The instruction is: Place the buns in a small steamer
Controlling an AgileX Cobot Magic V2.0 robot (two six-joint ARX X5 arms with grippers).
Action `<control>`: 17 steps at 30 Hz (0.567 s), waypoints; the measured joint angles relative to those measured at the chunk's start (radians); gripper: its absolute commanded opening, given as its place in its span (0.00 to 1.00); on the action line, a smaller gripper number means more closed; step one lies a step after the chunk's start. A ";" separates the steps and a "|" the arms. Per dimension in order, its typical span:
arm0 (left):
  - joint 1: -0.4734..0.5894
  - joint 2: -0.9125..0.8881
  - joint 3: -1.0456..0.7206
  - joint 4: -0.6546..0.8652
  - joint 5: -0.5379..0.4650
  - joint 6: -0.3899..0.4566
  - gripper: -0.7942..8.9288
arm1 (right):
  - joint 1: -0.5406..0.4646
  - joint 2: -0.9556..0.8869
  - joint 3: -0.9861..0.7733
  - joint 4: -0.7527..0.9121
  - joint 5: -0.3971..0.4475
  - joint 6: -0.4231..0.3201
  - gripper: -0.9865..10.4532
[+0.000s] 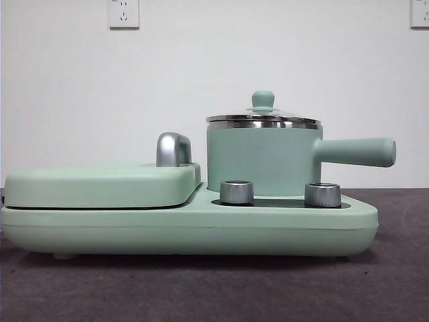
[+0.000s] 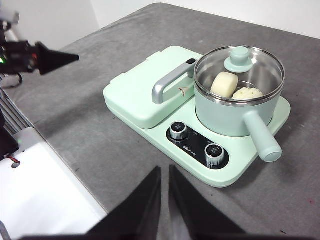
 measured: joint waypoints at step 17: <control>0.122 -0.193 -0.216 0.055 -0.181 0.115 0.09 | 0.000 0.001 0.000 0.003 0.000 0.000 0.11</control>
